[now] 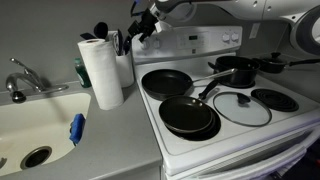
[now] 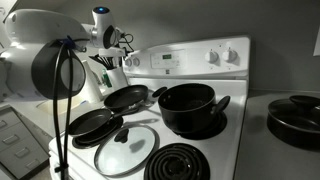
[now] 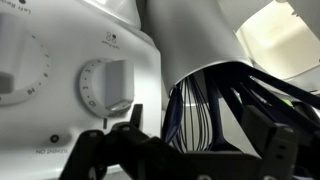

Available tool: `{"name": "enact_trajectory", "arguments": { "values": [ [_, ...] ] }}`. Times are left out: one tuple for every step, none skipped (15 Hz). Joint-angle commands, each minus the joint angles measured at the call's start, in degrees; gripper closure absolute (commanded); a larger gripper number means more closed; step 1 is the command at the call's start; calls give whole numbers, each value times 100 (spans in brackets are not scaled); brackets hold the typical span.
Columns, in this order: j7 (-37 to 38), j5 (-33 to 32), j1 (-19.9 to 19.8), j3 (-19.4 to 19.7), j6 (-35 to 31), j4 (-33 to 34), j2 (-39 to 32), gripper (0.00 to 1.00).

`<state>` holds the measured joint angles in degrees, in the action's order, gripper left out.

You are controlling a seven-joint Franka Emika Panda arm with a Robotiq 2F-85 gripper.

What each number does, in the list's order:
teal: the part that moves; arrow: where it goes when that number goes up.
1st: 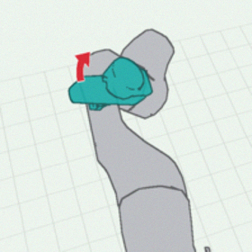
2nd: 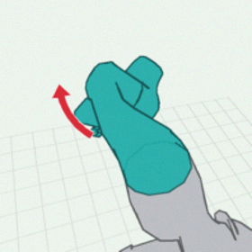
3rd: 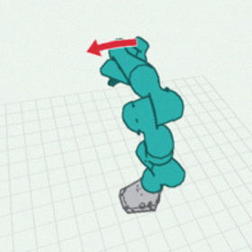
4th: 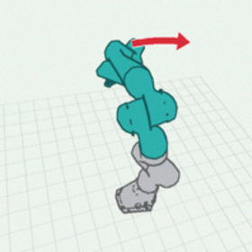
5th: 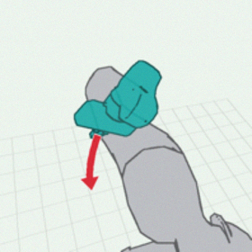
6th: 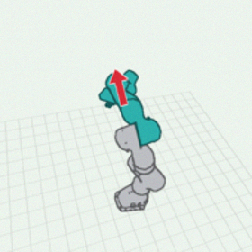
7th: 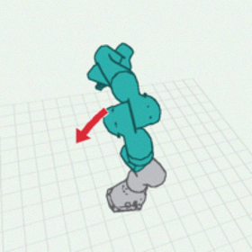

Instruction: Turn on the stove

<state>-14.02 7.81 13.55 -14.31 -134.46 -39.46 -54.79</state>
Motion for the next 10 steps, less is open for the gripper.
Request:
{"name": "enact_trajectory", "arguments": {
  "values": [
    [-105,24,-5,-67,251,325,-143,0],
    [-97,15,8,-61,271,338,-127,0],
    [-72,-9,26,-36,320,362,-110,0],
    [-112,0,29,-55,320,400,-110,0],
    [-127,-7,38,-50,324,437,-116,0],
    [-121,-13,45,-40,345,467,-116,0],
    [-136,-5,45,-48,363,499,-126,0],
    [-143,-2,44,-48,361,526,-141,0],
    [-147,1,40,-47,364,540,-156,0],
    [-158,10,30,-53,365,556,-173,0]
  ]
}}
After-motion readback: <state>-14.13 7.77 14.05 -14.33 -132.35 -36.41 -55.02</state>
